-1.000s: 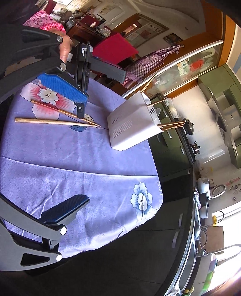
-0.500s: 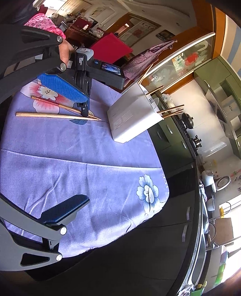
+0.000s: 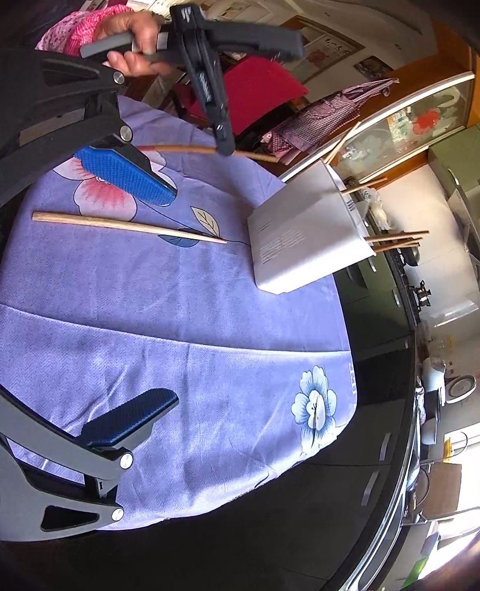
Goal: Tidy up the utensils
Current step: 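Grasp the last bamboo chopstick with the right gripper while the left gripper holds its chopstick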
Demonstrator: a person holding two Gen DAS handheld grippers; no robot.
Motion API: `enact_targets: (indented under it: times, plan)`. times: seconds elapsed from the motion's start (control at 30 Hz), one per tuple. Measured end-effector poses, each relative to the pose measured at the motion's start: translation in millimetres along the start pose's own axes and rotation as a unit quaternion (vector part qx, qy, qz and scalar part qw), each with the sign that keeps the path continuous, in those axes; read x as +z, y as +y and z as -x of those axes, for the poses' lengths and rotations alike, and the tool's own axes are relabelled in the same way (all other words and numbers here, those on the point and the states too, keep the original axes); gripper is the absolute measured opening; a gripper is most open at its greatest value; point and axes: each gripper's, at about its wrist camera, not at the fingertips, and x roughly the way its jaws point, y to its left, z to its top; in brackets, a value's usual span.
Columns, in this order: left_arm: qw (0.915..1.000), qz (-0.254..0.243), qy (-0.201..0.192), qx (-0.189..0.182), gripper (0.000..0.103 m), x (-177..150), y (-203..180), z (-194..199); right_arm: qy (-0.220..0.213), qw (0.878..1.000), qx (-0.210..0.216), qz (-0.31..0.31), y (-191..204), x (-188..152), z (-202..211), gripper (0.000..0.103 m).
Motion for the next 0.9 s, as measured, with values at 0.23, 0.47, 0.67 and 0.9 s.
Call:
enact_targets:
  times: [0.23, 0.47, 0.67, 0.9]
  plan:
    - [0.9961, 0.010, -0.088, -0.002, 0.006, -28.6, 14.5, 59.9, 0.038, 0.996, -0.005, 0.077, 51.1, 10.0, -58.0, 0.098]
    - [0.9925, 0.022, -0.120, 0.002, 0.006, -45.5, 26.0, 76.7, 0.127, 0.983, -0.026, 0.128, 93.3, 15.3, -139.9, 0.065]
    - [0.9921, 0.010, -0.125, 0.001, 0.006, -47.1, 24.8, 76.9, 0.143, 0.981, -0.054, 0.124, 100.2, 18.8, -162.8, 0.056]
    - [0.9926, 0.005, -0.121, -0.005, 0.006, -48.3, 21.8, 73.1, 0.128, 0.978, -0.084, 0.143, 108.3, 16.5, -165.7, 0.031]
